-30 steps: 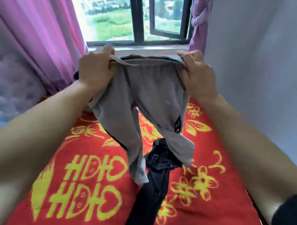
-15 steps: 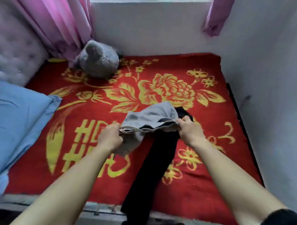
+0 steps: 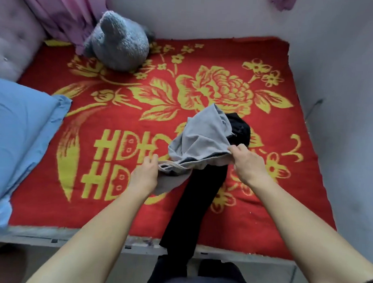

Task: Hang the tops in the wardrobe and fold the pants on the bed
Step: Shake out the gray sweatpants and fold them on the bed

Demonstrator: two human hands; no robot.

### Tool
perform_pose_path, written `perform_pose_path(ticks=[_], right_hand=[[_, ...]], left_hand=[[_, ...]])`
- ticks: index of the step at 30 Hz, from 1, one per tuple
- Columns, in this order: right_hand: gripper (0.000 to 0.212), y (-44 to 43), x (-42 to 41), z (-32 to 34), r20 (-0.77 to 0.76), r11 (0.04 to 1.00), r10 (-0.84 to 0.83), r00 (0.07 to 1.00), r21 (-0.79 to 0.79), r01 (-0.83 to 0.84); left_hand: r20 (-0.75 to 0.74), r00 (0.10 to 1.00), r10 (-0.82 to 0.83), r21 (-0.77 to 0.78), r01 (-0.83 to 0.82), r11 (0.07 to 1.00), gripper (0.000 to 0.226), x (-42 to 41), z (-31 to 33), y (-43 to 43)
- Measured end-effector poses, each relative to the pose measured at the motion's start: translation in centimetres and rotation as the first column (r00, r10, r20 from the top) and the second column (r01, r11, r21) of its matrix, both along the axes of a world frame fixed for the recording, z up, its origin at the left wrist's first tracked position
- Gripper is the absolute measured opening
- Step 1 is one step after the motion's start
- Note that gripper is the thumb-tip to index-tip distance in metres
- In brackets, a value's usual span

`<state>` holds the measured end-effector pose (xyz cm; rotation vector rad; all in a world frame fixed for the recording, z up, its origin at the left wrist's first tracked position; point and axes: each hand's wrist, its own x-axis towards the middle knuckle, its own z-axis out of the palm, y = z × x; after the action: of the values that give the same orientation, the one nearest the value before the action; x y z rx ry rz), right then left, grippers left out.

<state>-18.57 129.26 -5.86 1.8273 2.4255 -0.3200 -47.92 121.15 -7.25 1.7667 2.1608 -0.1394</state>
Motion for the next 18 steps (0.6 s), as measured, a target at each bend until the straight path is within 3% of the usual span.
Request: perform_pose_path(ticks=[2,5,10,18], right_hand=[[0.044,2.9,-1.4,4.5,-0.073,0.993,-0.008,0.997,0.12,0.017],[0.037,6.4,-2.8,12.1,-0.154,0.954,0.046,0.987,0.3,0.002],[0.029,10.2,-4.2,23.9,-0.172,0.811,0.165,0.971,0.584,-0.034],[0.03,13.0,-7.2,38.9,-0.295,0.572,0.291,0.91,0.816,0.082]], left_hand=[[-0.023,0.999,0.037,0.117,-0.034,0.993,0.039,-2.1,3.8,3.5],[-0.174,0.981,0.086,0.274,-0.035,0.961,0.029,-5.2,10.9,8.2],[-0.285,0.941,0.184,0.517,-0.01,0.856,0.031,-8.7,23.1,11.9],[-0.233,0.909,0.346,0.861,0.027,0.508,0.033,-11.2,40.0,12.2]])
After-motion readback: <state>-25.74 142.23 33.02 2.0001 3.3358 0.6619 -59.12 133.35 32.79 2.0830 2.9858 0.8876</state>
